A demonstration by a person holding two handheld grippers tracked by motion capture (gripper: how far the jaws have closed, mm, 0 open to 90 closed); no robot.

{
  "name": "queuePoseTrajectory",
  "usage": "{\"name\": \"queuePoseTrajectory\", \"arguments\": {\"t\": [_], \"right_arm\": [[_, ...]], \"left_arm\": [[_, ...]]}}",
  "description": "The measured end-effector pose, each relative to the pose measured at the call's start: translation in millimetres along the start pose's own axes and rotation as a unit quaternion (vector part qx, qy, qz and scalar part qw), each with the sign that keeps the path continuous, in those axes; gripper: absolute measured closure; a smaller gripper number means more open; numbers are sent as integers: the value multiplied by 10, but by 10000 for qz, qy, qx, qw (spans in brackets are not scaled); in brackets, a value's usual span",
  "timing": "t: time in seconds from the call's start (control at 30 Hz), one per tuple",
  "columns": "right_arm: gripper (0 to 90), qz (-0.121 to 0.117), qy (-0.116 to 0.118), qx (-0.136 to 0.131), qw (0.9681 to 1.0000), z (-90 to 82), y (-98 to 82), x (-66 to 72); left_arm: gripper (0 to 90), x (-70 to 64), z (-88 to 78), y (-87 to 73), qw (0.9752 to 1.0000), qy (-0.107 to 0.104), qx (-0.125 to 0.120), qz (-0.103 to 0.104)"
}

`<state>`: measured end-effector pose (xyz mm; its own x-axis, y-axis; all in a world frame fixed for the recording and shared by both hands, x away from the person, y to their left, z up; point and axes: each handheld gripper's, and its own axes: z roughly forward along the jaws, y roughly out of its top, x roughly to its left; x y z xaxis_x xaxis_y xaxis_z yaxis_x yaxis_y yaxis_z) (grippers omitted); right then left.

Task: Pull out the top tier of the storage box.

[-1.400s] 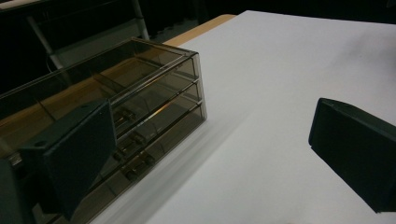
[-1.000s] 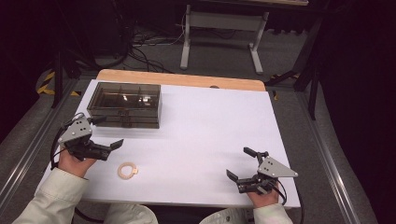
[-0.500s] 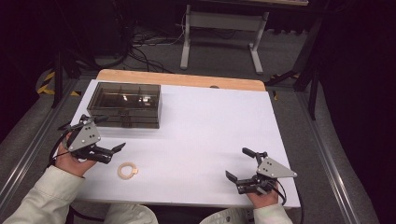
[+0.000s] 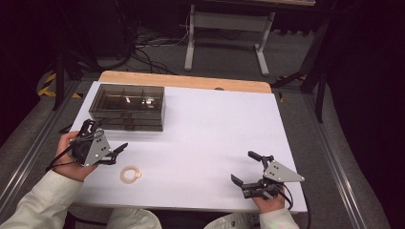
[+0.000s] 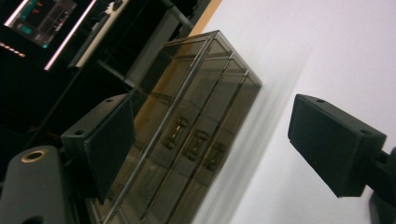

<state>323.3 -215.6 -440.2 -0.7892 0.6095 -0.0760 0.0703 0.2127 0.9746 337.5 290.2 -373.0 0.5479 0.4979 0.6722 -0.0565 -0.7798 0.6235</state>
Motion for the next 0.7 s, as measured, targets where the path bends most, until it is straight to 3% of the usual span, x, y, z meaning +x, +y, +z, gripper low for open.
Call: {"name": "queuePoseTrajectory", "arguments": {"t": [0.27, 0.53, 0.57, 0.7], "right_arm": [[26, -4, 25, -32, 10000, 4, 5, 9], [26, -50, 11, -23, 10000, -1, 8, 18], [26, -37, 4, -26, 10000, -2, 7, 19], [26, -18, 16, -27, 10000, 3, 8, 15]], "left_arm": [[207, -72, -15, 7, 9979, 418, 5, 490], [197, -96, 14, -11, 9963, 574, 110, 636], [197, -86, 26, -10, 9951, 630, 65, 763], [197, -126, 53, -48, 9929, 796, 202, 859]]}}
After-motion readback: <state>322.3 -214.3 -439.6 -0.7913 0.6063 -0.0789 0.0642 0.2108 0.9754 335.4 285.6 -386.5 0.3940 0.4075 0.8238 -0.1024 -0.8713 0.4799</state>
